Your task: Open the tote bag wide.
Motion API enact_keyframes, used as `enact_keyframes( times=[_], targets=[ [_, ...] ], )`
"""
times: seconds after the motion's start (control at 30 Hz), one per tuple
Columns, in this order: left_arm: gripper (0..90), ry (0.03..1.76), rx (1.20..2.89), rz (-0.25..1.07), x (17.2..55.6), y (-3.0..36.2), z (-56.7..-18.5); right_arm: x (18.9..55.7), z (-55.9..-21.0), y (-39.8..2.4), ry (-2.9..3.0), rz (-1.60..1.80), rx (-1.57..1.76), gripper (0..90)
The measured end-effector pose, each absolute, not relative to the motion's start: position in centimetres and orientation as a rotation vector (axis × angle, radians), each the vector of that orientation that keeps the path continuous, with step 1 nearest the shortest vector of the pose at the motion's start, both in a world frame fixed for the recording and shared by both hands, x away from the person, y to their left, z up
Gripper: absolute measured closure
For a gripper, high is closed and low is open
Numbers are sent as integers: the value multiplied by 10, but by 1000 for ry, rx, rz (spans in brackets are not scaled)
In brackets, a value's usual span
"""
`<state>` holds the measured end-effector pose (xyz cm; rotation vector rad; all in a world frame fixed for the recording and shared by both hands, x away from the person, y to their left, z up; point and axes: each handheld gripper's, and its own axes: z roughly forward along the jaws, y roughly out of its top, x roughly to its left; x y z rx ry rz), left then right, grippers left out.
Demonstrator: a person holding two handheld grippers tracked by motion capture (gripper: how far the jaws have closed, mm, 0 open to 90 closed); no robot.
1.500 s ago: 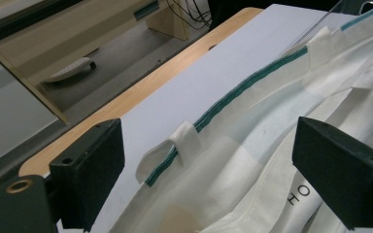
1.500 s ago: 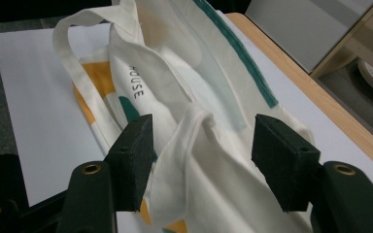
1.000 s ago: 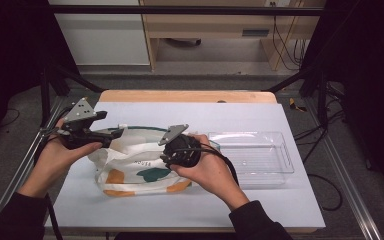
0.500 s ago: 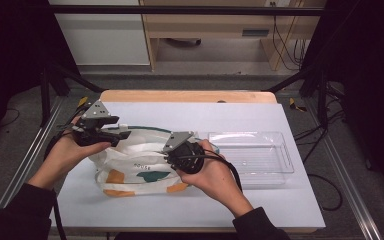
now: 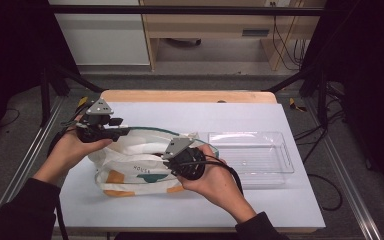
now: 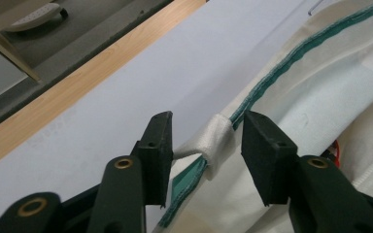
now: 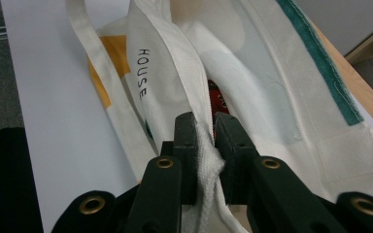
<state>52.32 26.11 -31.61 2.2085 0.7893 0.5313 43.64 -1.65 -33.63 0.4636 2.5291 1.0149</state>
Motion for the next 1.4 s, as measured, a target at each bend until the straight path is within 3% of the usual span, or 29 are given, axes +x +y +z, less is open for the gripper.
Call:
enact_keyframes(
  times=[0.53, 0.9, 1.4],
  targets=[
    [559, 786, 2251, 474, 528, 257, -321, 432, -337, -17, 2527, 1037, 464, 800],
    [789, 760, 2322, 449, 528, 247, -325, 432, -338, -18, 2530, 1038, 470, 801],
    [810, 779, 2264, 460, 534, 260, -306, 414, -348, -28, 2547, 1030, 487, 828]
  ],
)
